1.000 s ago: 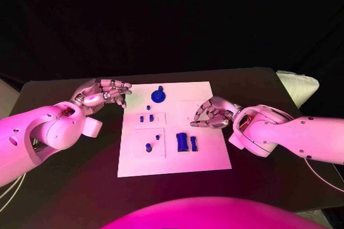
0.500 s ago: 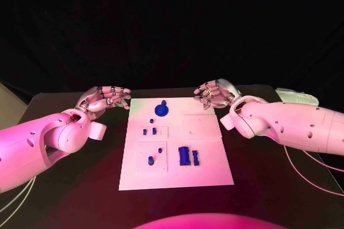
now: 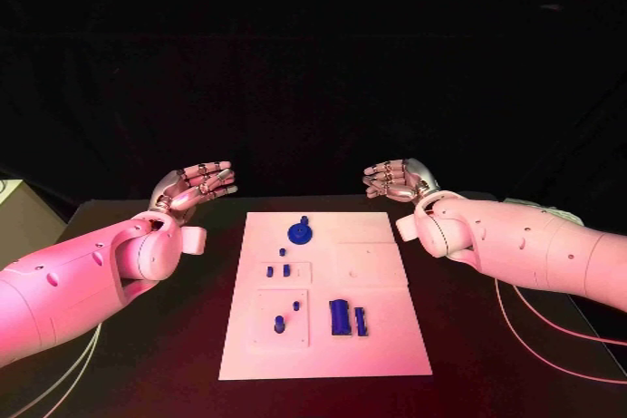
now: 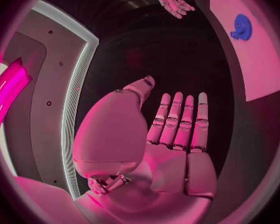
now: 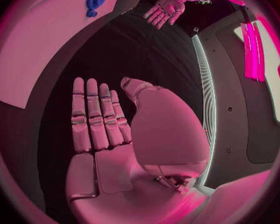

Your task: Assemble the parts on the task board

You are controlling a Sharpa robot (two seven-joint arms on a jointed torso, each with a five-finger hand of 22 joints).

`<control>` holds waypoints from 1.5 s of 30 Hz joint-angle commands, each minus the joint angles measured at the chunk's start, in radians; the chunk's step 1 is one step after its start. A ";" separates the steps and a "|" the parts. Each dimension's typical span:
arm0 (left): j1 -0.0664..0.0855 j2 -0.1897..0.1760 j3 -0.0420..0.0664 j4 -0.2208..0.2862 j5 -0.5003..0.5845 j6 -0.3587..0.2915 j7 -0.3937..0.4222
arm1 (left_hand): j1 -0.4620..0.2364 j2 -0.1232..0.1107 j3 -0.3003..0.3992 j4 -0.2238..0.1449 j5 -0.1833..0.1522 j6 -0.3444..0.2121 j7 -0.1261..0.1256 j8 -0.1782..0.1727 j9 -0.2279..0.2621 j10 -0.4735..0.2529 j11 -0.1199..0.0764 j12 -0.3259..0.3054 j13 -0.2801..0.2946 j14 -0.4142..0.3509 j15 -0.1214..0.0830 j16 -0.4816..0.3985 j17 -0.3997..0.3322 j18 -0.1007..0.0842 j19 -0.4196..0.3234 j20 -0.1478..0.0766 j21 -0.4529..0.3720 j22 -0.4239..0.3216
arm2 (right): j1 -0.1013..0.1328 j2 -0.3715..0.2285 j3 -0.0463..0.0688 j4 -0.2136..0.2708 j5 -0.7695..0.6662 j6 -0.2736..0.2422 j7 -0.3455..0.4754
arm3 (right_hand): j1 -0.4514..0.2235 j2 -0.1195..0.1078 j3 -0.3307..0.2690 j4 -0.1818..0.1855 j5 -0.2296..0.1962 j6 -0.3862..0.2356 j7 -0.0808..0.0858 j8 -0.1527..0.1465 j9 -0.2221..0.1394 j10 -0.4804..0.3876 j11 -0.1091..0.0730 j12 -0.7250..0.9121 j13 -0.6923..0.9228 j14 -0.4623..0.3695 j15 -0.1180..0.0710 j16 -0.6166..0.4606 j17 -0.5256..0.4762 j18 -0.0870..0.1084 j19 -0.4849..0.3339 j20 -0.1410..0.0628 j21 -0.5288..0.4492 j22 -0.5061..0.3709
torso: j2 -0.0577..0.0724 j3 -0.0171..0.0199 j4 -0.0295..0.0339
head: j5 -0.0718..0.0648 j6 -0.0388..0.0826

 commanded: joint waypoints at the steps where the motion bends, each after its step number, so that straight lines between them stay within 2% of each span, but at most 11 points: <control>1: 0.000 0.000 0.000 0.001 0.000 -0.001 0.000 | -0.415 0.178 -0.378 -0.161 -0.124 -0.793 -0.126 -0.187 -0.242 -0.915 -0.178 -0.078 -0.064 -0.693 -0.168 -0.241 -0.141 -0.161 -0.709 -0.291 -0.084 -0.290 | 0.000 0.000 0.000 0.001 0.000 -0.001 0.000 | -0.420 0.205 -0.490 -0.206 -0.145 -0.886 -0.194 -0.224 -0.330 -0.322 -0.143 -0.097 -0.199 -0.320 -0.104 -0.170 -0.459 -0.178 -0.308 -0.217 -0.063 -0.395 | 0.000 0.0001 -0.0004 | 0.000 0.000; 2: -0.001 -0.001 0.000 0.003 0.000 -0.004 0.000 | -0.438 0.178 -0.378 -0.161 -0.124 -0.793 -0.126 -0.187 -0.242 -0.915 -0.178 -0.078 -0.064 -0.693 -0.168 -0.241 -0.141 -0.161 -0.709 -0.291 -0.084 -0.290 | -0.001 -0.001 0.001 0.004 0.002 -0.002 0.001 | -0.447 0.205 -0.490 -0.206 -0.145 -0.886 -0.194 -0.224 -0.330 -0.343 -0.143 -0.097 -0.199 -0.338 -0.104 -0.170 -0.459 -0.178 -1.017 -0.217 -0.063 -0.395 | -0.002 0.0005 -0.0014 | 0.002 0.002; 3: -0.002 -0.002 0.001 0.007 0.000 -0.009 0.000 | -0.469 0.178 -0.378 -0.161 -0.124 -0.793 -0.126 -0.187 -0.242 -0.915 -0.178 -0.078 -0.064 -0.693 -0.168 -0.241 -0.141 -0.161 -0.709 -0.291 -0.084 -0.290 | -0.003 -0.001 0.003 0.009 0.004 -0.005 0.002 | -0.478 0.205 -0.490 -0.206 -0.145 -0.886 -0.194 -0.224 -0.330 -0.366 -0.143 -0.097 -0.199 -1.055 -0.104 -0.170 -0.459 -0.178 -1.017 -0.217 -0.063 -0.395 | -0.004 0.0012 -0.0032 | 0.004 0.003; 4: -0.003 -0.003 0.001 0.013 0.000 -0.015 0.001 | -0.502 0.178 -0.378 -0.161 -0.124 -0.793 -0.126 -0.187 -0.242 -0.915 -0.178 -0.078 -0.064 -0.693 -0.168 -0.241 -0.141 -0.161 -0.709 -0.291 -0.084 -0.290 | -0.005 -0.003 0.005 0.015 0.008 -0.009 0.003 | -0.513 0.205 -0.490 -0.206 -0.145 -0.886 -0.194 -0.224 -0.330 -1.066 -0.143 -0.097 -0.199 -1.055 -0.104 -0.170 -0.459 -0.178 -1.017 -0.217 -0.063 -0.395 | -0.007 0.0022 -0.0057 | 0.008 0.006; 8: -0.016 -0.014 0.005 0.057 0.001 -0.071 0.003 | -0.644 0.178 -0.378 -0.161 -0.124 -0.793 -0.126 -0.187 -0.242 -0.915 -0.178 -0.078 -0.064 -0.693 -0.168 -0.241 -0.141 -0.161 -0.709 -0.291 -0.084 -0.290 | -0.024 -0.012 0.022 0.071 0.036 -0.043 0.016 | -0.652 0.205 -0.490 -0.206 -0.145 -0.886 -0.194 -0.224 -0.330 -1.066 -0.143 -0.097 -0.199 -1.055 -0.104 -0.170 -0.459 -0.178 -1.017 -0.217 -0.063 -0.395 | -0.033 0.0099 -0.0259 | 0.035 0.028; 9: -0.020 -0.018 0.006 0.072 0.001 -0.089 0.004 | -0.673 0.178 -0.378 -0.161 -0.124 -0.793 -0.126 -0.187 -0.242 -0.915 -0.178 -0.078 -0.064 -0.693 -0.168 -0.241 -0.141 -0.161 -0.709 -0.291 -0.084 -0.290 | -0.030 -0.015 0.028 0.089 0.044 -0.054 0.020 | -1.375 0.205 -0.490 -0.206 -0.145 -0.886 -0.194 -0.224 -0.330 -1.066 -0.143 -0.097 -0.199 -1.055 -0.104 -0.170 -0.459 -0.178 -1.017 -0.217 -0.063 -0.395 | -0.041 0.0125 -0.0325 | 0.044 0.035; 10: -0.024 -0.021 0.007 0.088 0.001 -0.108 0.005 | -1.377 0.178 -0.378 -0.161 -0.124 -0.793 -0.126 -0.187 -0.242 -0.915 -0.178 -0.078 -0.064 -0.693 -0.168 -0.241 -0.141 -0.161 -0.709 -0.291 -0.084 -0.290 | -0.036 -0.018 0.034 0.108 0.054 -0.066 0.024 | -1.375 0.205 -0.490 -0.206 -0.145 -0.886 -0.194 -0.224 -0.330 -1.066 -0.143 -0.097 -0.199 -1.055 -0.104 -0.170 -0.459 -0.178 -1.017 -0.217 -0.063 -0.395 | -0.050 0.0152 -0.0396 | 0.054 0.042; 16: -0.063 -0.056 0.018 0.229 0.003 -0.282 0.013 | -1.377 0.178 -0.378 -0.161 -0.124 -0.793 -0.126 -0.187 -0.242 -0.915 -0.178 -0.078 -0.064 -0.693 -0.168 -0.241 -0.141 -0.161 -0.709 -0.291 -0.084 -0.290 | -0.094 -0.048 0.088 0.280 0.141 -0.171 0.063 | -1.375 0.205 -0.490 -0.206 -0.145 -0.886 -0.194 -0.224 -0.330 -1.066 -0.143 -0.097 -0.199 -1.055 -0.104 -0.170 -0.459 -0.178 -1.017 -0.217 -0.063 -0.395 | -0.096 0.0293 -0.0765 | 0.104 0.082; 24: -0.112 -0.099 0.033 0.405 0.006 -0.500 0.023 | -1.377 0.178 -0.378 -0.161 -0.124 -0.793 -0.126 -0.187 -0.242 -0.915 -0.178 -0.078 -0.064 -0.693 -0.168 -0.241 -0.141 -0.161 -0.709 -0.291 -0.084 -0.290 | -0.151 -0.077 0.141 0.450 0.226 -0.275 0.100 | -1.375 0.205 -0.490 -0.206 -0.145 -0.886 -0.194 -0.224 -0.330 -1.066 -0.143 -0.097 -0.199 -1.055 -0.104 -0.170 -0.459 -0.178 -1.017 -0.217 -0.063 -0.395 | -0.106 0.0323 -0.0843 | 0.115 0.090; 31: -0.130 -0.115 0.038 0.468 0.007 -0.577 0.027 | -1.377 0.178 -0.378 -0.161 -0.124 -0.793 -0.126 -0.187 -0.242 -0.915 -0.178 -0.078 -0.064 -0.693 -0.168 -0.241 -0.141 -0.161 -0.709 -0.291 -0.084 -0.290 | -0.163 -0.083 0.152 0.484 0.243 -0.296 0.108 | -1.375 0.205 -0.490 -0.206 -0.145 -0.886 -0.194 -0.224 -0.330 -1.066 -0.143 -0.097 -0.199 -1.055 -0.104 -0.170 -0.459 -0.178 -1.017 -0.217 -0.063 -0.395 | -0.106 0.0323 -0.0843 | 0.115 0.090; 45: -0.130 -0.115 0.038 0.470 0.007 -0.579 0.027 | -1.377 0.178 -0.378 -0.161 -0.124 -0.793 -0.126 -0.187 -0.242 -0.915 -0.178 -0.078 -0.064 -0.693 -0.168 -0.241 -0.141 -0.161 -0.709 -0.291 -0.084 -0.290 | -0.163 -0.083 0.152 0.484 0.243 -0.296 0.108 | -1.375 0.205 -0.490 -0.206 -0.145 -0.886 -0.194 -0.224 -0.330 -1.066 -0.143 -0.097 -0.199 -1.055 -0.104 -0.170 -0.459 -0.178 -1.017 -0.217 -0.063 -0.395 | -0.106 0.0323 -0.0843 | 0.115 0.090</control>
